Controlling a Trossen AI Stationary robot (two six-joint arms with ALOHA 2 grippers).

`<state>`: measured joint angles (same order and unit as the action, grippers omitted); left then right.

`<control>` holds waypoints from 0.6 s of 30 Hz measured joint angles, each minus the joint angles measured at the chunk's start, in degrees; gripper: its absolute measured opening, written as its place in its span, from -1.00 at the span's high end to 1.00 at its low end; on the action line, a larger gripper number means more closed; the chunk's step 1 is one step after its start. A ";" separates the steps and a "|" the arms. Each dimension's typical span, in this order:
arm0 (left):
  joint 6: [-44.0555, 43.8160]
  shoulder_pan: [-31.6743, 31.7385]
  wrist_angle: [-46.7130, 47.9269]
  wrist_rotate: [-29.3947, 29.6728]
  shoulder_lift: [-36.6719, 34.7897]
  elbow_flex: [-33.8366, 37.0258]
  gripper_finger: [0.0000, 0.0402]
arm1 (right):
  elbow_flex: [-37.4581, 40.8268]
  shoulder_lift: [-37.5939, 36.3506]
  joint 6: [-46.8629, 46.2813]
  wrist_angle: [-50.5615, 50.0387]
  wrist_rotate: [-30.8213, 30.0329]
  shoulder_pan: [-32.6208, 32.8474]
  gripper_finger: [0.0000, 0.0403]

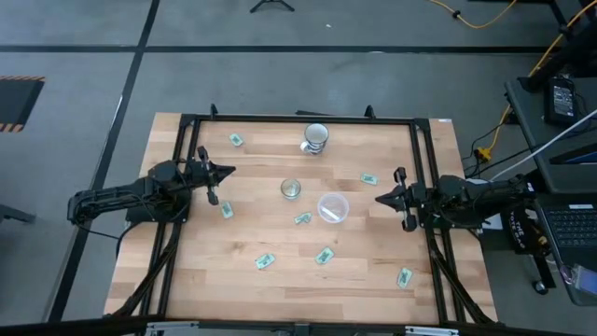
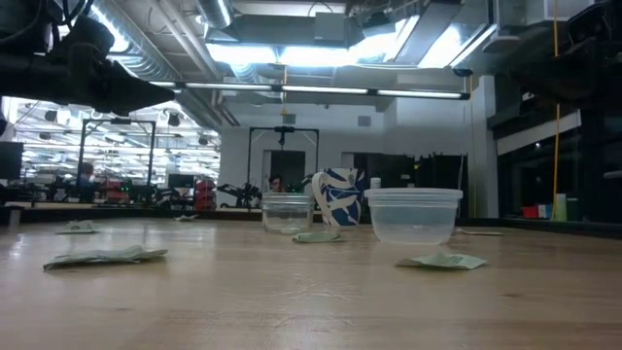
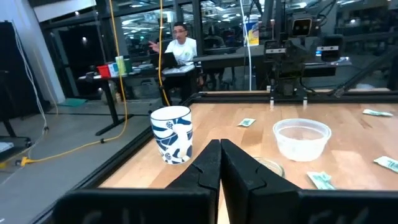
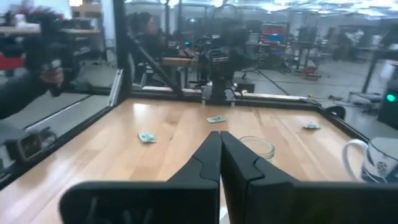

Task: Pick and place Stevia / Truvia into bins
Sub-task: Put the stevia packet into the glass container

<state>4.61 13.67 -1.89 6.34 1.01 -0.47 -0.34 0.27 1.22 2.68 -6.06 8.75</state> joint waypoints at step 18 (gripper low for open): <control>-7.11 -0.01 -3.81 6.77 5.40 0.00 0.98 | -0.28 0.00 5.05 6.94 -11.91 -3.19 0.97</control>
<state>-2.50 13.66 -5.70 13.10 6.41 -0.47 -0.63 0.27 6.27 9.62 -17.97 5.56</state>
